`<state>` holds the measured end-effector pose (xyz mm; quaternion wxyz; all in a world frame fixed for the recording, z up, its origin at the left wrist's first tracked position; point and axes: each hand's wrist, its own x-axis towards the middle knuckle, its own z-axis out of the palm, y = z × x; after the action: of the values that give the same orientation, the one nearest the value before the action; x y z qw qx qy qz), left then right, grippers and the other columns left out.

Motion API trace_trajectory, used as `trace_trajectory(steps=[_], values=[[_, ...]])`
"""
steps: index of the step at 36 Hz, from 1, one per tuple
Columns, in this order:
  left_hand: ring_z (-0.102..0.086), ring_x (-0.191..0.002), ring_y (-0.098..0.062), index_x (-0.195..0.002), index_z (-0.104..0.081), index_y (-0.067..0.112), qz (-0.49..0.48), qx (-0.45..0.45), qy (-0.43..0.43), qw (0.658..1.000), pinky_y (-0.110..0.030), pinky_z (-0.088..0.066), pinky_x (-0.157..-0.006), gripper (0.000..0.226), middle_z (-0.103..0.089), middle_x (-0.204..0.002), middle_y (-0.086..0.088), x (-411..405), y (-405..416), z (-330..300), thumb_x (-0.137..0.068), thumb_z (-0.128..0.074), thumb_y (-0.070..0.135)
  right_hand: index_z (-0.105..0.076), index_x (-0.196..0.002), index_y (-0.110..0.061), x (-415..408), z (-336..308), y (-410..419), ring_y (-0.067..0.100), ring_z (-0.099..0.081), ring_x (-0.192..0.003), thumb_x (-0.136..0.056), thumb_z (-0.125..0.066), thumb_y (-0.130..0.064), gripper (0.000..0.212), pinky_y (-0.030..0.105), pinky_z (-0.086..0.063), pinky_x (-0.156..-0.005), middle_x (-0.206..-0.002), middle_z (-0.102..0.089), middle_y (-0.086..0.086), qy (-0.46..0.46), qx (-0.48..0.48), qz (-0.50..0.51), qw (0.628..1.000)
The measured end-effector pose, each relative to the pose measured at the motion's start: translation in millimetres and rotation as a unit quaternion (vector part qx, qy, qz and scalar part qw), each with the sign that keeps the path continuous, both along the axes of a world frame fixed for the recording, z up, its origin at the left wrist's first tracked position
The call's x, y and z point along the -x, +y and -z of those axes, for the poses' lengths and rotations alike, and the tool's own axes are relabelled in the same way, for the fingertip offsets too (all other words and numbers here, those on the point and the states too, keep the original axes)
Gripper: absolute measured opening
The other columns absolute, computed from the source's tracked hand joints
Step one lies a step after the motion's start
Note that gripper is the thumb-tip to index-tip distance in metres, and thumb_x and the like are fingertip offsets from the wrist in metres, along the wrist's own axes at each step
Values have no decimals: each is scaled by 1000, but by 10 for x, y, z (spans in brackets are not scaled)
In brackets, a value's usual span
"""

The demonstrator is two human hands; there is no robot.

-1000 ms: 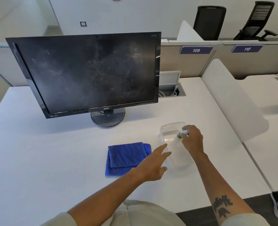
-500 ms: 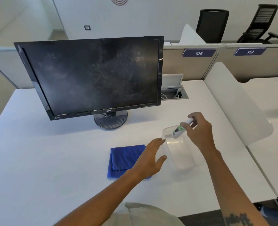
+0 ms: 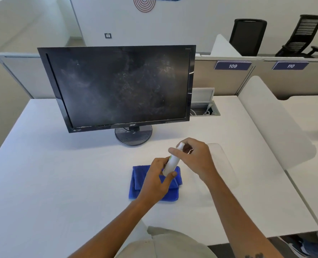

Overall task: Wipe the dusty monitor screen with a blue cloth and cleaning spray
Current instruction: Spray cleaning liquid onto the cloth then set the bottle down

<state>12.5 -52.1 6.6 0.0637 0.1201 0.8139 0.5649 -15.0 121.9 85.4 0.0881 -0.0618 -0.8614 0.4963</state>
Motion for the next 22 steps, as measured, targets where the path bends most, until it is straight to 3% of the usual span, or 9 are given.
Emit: trace_trajectory(steps=[4, 7, 14, 18, 22], values=[[-64, -114, -10, -131, -63, 12, -20, -19, -23, 999, -33, -61, -97, 33, -65, -125, 6, -97, -137, -23, -102, -77, 16, -73, -84, -23, -29, 64, -186, 18, -64, -78, -74, -91, -56, 39, 23, -53, -62, -74, -71, -5, -28, 3, 5, 1000], [-68, -116, -14, -134, -63, 12, -28, -27, -49, 998, -30, -61, -98, 35, -67, -127, 5, -165, -220, -39, -102, -77, 15, -73, -85, -25, -58, 79, -284, 12, -64, -76, -75, -90, -55, 36, 18, -53, -62, -80, -71, -10, -46, 10, 1, 999], [-71, -120, -19, -143, -57, 26, -17, -38, -121, 992, -24, -61, -100, 35, -69, -130, 10, -261, -413, 26, -109, -67, 24, -80, -95, -26, -163, 63, -389, 9, -72, -87, -88, -85, -27, 9, 17, -57, -71, -90, -78, -14, -77, 60, -51, 994], [-72, -124, -21, -154, -55, 21, 6, -36, -141, 989, -35, -61, -108, 43, -70, -135, 5, -298, -501, 58, -112, -62, 23, -80, -108, -25, -201, 100, -386, 9, -74, -96, -94, -79, -15, 17, 19, -59, -81, -101, -80, -13, -98, 96, -61, 989], [-69, -127, -21, -157, -52, 25, 26, -39, -146, 988, -26, -59, -108, 46, -68, -141, 4, -328, -556, 74, -113, -60, 21, -77, -118, -25, -228, 148, -371, 10, -74, -105, -99, -72, -10, 25, 26, -61, -92, -107, -81, -11, -122, 128, -75, 981]])
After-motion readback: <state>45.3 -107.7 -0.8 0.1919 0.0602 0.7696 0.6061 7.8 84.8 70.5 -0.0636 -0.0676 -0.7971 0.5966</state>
